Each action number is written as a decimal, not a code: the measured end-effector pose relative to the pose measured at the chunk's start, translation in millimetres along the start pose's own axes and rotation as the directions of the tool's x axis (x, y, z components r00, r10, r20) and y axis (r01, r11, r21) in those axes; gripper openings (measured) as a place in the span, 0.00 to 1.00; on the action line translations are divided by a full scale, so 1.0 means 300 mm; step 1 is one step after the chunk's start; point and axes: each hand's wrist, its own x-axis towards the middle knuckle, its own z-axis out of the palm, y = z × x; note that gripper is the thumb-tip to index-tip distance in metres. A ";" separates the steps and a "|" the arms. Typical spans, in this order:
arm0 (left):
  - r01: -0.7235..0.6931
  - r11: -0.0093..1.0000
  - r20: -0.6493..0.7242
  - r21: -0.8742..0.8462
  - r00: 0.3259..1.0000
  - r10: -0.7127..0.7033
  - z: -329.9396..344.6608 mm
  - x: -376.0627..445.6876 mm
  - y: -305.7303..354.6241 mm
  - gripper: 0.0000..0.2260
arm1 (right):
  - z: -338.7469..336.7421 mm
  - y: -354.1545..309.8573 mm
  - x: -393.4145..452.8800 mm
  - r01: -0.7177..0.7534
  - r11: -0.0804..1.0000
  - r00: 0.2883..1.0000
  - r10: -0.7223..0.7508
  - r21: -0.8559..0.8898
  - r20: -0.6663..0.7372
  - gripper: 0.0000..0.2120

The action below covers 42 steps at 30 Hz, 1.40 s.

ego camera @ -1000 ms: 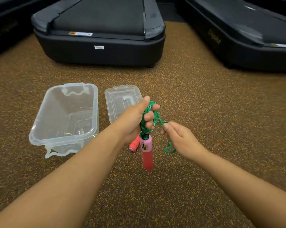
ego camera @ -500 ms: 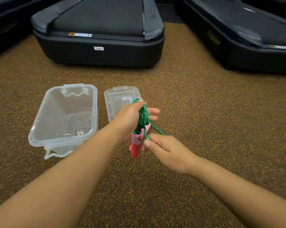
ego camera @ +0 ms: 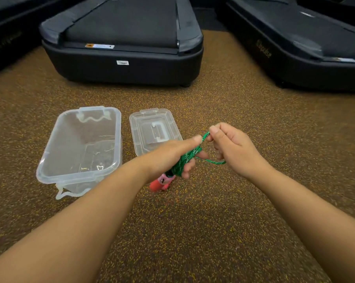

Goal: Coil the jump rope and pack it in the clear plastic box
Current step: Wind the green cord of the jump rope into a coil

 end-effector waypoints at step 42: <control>0.006 0.921 -0.401 -0.390 0.899 -0.176 0.016 0.051 -0.027 0.33 | 0.140 -0.026 -0.132 0.207 0.921 0.906 -0.053 -0.331 0.420 0.15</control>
